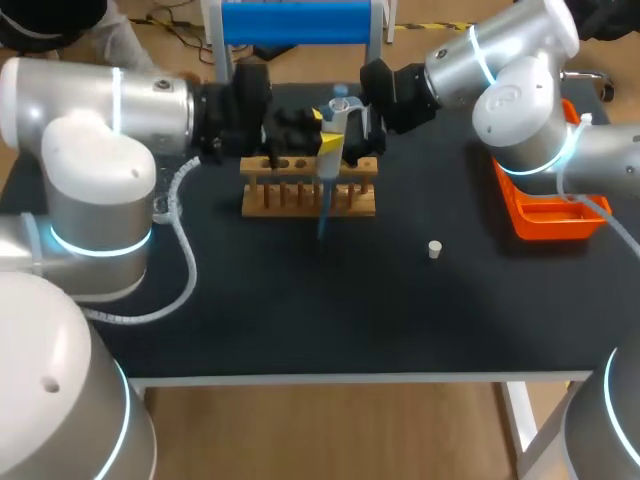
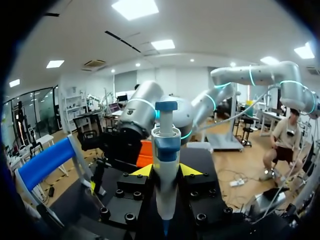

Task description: Invert the test tube, pick up the pipette, mount the tip to pipette, aspirate from beaker and dispense into the tube, eject the tip, return the pipette, and cap with the stopper.

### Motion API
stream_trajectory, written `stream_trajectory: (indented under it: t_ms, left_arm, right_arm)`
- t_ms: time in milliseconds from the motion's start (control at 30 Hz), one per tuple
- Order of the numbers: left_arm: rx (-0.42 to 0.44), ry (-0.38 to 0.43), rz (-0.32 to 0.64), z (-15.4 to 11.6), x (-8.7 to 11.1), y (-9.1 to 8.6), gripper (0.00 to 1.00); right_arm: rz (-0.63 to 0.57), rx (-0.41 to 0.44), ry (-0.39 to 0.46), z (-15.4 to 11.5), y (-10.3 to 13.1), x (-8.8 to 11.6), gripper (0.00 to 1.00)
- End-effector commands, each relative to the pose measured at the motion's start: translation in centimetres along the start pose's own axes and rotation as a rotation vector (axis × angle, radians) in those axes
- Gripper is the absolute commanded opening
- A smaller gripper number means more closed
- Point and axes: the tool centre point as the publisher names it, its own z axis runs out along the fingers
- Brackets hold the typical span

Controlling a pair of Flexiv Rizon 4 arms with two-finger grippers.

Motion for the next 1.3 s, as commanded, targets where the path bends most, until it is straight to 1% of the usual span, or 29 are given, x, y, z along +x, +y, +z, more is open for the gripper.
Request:
stream_trajectory:
  t_ms: [33,67,133,167,833,1000,1167,1300]
  left_arm:
    - [-0.007,-0.002,-0.001,0.1,-0.2,-0.2,0.00]
    - [-0.006,-0.006,-0.003,0.0,-0.1,-0.2,0.00]
    - [0.027,-0.033,-0.002,-0.4,0.0,-0.1,0.00]
    - [0.031,-0.039,-0.002,-0.6,0.1,-0.1,0.00]
    - [0.030,-0.051,-0.010,-0.7,0.1,-0.1,0.00]
    - [0.030,-0.051,-0.010,-0.7,0.1,-0.1,0.00]
    - [0.030,-0.051,-0.010,-0.7,0.1,-0.1,0.00]
    - [0.030,-0.051,-0.010,-0.7,0.1,-0.1,0.00]
  right_arm:
    - [0.000,0.001,0.002,0.0,0.0,0.0,1.00]
    - [0.000,0.001,0.002,0.0,0.0,0.0,1.00]
    - [0.000,0.001,0.002,0.0,0.0,0.0,1.00]
    - [0.000,0.001,0.002,0.0,0.0,0.0,1.00]
    - [0.000,0.001,0.002,0.0,0.0,0.0,1.00]
    - [-0.018,0.004,-0.025,-2.3,-0.6,0.8,1.00]
    - [-0.015,-0.020,-0.035,-4.9,-1.0,1.6,1.00]
    - [-0.020,-0.046,-0.029,-6.9,-1.0,3.0,1.00]
